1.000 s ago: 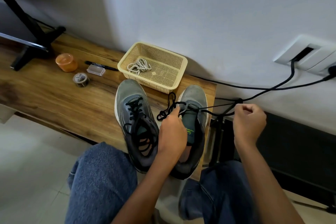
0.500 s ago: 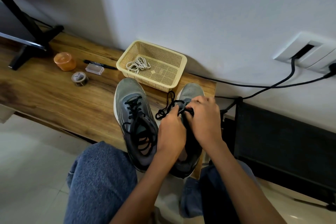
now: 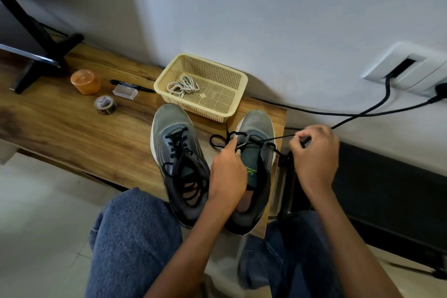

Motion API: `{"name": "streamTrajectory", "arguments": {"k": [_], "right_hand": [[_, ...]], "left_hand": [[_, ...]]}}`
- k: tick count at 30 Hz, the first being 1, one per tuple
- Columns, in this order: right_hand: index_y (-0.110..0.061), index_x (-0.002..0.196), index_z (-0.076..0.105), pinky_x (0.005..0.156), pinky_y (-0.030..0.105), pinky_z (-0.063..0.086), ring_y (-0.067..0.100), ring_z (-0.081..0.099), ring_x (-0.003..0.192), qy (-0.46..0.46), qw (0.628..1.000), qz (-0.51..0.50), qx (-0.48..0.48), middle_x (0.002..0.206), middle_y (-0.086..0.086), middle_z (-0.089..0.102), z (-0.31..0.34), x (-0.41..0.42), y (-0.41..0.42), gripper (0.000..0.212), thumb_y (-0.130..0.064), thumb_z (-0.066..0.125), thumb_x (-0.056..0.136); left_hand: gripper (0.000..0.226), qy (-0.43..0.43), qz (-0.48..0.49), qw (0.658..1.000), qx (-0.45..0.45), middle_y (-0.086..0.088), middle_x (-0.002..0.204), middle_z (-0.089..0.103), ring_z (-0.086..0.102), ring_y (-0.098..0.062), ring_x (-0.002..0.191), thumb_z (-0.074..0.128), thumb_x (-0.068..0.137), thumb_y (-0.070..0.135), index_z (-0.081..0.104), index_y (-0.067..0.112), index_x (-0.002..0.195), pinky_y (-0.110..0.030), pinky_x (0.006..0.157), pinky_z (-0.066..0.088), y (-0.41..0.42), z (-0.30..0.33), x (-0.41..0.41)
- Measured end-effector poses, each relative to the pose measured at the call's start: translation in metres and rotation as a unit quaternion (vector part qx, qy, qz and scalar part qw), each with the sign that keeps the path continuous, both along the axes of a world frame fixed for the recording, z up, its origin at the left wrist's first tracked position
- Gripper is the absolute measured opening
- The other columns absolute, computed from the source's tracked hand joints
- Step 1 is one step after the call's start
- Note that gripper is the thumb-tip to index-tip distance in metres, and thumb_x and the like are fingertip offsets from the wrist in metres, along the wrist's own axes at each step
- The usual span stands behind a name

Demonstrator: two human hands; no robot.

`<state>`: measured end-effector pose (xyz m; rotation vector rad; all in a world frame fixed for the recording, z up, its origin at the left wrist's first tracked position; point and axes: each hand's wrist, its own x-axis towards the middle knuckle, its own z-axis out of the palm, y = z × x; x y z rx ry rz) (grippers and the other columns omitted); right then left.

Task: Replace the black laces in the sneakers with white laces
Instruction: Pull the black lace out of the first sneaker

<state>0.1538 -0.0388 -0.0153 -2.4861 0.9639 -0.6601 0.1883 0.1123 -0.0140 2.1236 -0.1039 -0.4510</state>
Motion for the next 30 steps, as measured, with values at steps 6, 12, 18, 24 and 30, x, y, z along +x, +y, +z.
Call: {"name": "streamTrajectory", "arguments": {"k": [6, 12, 18, 24, 30], "right_hand": [[-0.014, 0.098, 0.065, 0.081, 0.037, 0.042, 0.027, 0.046, 0.111, 0.073, 0.996, 0.016, 0.051, 0.111, 0.007, 0.057, 0.001, -0.004, 0.004, 0.014, -0.012, 0.059, 0.086], [-0.022, 0.109, 0.065, 0.097, 0.038, 0.03, 0.021, 0.037, 0.12, 0.132, 0.974, 0.182, 0.007, 0.118, -0.002, 0.054, 0.011, 0.011, 0.032, 0.022, -0.029, 0.06, 0.089], [-0.022, 0.106, 0.069, 0.091, 0.034, 0.031, 0.021, 0.04, 0.116, 0.184, 0.958, 0.214, -0.057, 0.115, -0.004, 0.058, 0.003, 0.023, 0.044, 0.02, -0.031, 0.06, 0.09], [-0.016, 0.08, 0.068, 0.081, 0.034, 0.032, 0.022, 0.045, 0.105, 0.125, 0.973, 0.189, -0.053, 0.101, -0.002, 0.06, 0.002, 0.023, 0.039, 0.01, -0.023, 0.063, 0.086], [-0.01, 0.072, 0.064, 0.069, 0.037, 0.045, 0.023, 0.05, 0.093, 0.013, 0.995, 0.094, -0.019, 0.091, 0.002, 0.06, 0.0, 0.008, 0.029, 0.008, -0.012, 0.065, 0.08]], "left_hand": [[0.043, -0.005, -0.005, 1.0, 0.002, -0.013, 0.109, 0.066, 0.063, -0.026, 0.092, 0.038, 0.102, 0.013, 0.042, 0.021, 0.144, -0.035, 0.079, 0.051, -0.002, 0.001, 0.0], [0.043, -0.018, -0.024, 0.999, 0.013, -0.011, 0.124, 0.061, 0.059, -0.027, 0.107, 0.037, 0.103, 0.014, 0.041, 0.021, 0.145, -0.037, 0.089, 0.048, -0.002, -0.001, -0.001], [0.045, -0.017, -0.042, 0.999, 0.004, -0.014, 0.128, 0.06, 0.056, -0.028, 0.115, 0.037, 0.102, 0.012, 0.04, 0.021, 0.145, -0.038, 0.095, 0.046, -0.002, -0.002, 0.0], [0.046, -0.01, -0.022, 1.0, -0.009, -0.01, 0.115, 0.065, 0.062, -0.024, 0.098, 0.037, 0.101, 0.013, 0.041, 0.027, 0.145, -0.035, 0.083, 0.05, -0.002, -0.006, 0.0], [0.045, -0.014, 0.001, 1.0, -0.005, -0.01, 0.112, 0.066, 0.06, -0.021, 0.092, 0.039, 0.101, 0.009, 0.046, 0.024, 0.142, -0.025, 0.071, 0.042, -0.004, -0.005, 0.001]]}}
